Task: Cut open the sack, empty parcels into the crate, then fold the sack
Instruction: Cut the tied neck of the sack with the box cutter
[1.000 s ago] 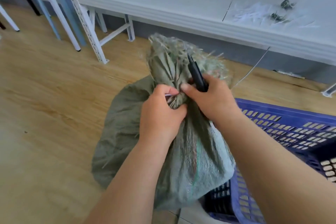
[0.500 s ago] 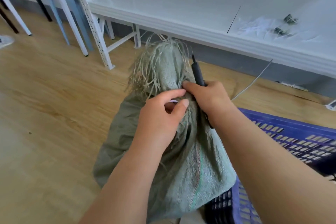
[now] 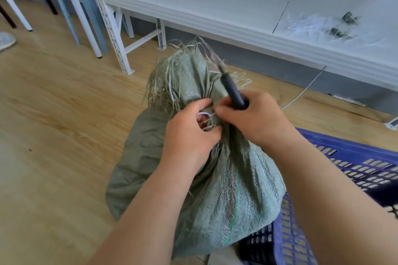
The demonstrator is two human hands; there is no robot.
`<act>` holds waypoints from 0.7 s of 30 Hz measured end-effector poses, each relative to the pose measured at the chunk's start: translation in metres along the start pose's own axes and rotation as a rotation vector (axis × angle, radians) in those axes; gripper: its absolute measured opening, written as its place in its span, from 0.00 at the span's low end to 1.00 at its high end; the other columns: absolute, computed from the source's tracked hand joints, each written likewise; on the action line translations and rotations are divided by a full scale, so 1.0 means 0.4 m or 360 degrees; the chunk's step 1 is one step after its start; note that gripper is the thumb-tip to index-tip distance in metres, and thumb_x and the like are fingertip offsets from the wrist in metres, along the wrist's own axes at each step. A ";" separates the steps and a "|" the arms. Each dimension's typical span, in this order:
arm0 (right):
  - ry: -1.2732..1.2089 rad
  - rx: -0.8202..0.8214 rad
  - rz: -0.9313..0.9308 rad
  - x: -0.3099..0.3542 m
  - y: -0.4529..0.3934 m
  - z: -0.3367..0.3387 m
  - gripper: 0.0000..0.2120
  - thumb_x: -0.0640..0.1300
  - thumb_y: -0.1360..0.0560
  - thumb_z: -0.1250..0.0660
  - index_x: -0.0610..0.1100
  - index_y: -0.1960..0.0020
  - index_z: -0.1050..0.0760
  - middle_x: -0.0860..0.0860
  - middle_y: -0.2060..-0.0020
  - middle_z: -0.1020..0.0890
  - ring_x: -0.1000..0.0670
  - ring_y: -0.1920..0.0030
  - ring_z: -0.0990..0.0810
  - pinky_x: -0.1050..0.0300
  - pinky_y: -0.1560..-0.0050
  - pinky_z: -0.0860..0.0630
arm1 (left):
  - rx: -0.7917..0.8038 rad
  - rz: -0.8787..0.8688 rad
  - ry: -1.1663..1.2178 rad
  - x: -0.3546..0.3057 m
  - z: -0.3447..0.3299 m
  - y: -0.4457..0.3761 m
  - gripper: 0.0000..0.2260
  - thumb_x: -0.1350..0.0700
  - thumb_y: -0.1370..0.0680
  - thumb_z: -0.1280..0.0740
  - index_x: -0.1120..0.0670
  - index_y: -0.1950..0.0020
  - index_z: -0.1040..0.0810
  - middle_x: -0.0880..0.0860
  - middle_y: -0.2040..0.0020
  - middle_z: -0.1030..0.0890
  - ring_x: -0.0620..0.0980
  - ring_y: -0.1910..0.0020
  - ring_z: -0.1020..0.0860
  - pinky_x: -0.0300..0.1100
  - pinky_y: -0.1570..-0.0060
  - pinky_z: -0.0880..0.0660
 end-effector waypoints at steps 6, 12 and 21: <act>0.0075 0.0150 -0.0060 -0.054 -0.008 -0.001 0.05 0.41 0.28 0.28 0.49 0.54 0.18 0.54 0.69 0.23 0.55 0.71 0.28 0.70 0.73 0.33 | 0.0021 0.0016 -0.0038 0.008 -0.015 -0.008 0.24 0.57 0.29 0.26 0.43 0.34 0.25 0.45 0.48 0.20 0.39 0.54 0.22 0.28 0.53 0.30; -0.0173 0.0126 -0.0063 -0.074 -0.010 -0.015 0.05 0.40 0.27 0.28 0.48 0.59 0.21 0.55 0.71 0.26 0.59 0.75 0.32 0.70 0.72 0.35 | 0.0123 -0.0007 0.0067 0.005 -0.014 -0.009 0.20 0.57 0.27 0.28 0.36 0.42 0.24 0.41 0.54 0.23 0.35 0.58 0.23 0.21 0.65 0.31; -0.0172 0.0006 -0.0015 -0.062 -0.013 -0.013 0.07 0.41 0.27 0.28 0.50 0.61 0.23 0.55 0.68 0.23 0.55 0.68 0.27 0.64 0.63 0.31 | -0.0175 -0.0360 -0.0299 -0.034 0.016 -0.012 0.06 0.52 0.25 0.30 0.41 0.53 0.20 0.44 0.47 0.29 0.38 0.57 0.25 0.22 0.60 0.33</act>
Point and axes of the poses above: each hand's wrist, its own y-axis away from the middle knuckle, its own z-axis out of the back of the hand, x = y × z, the point moved 6 cm from there along -y, towards the middle knuckle
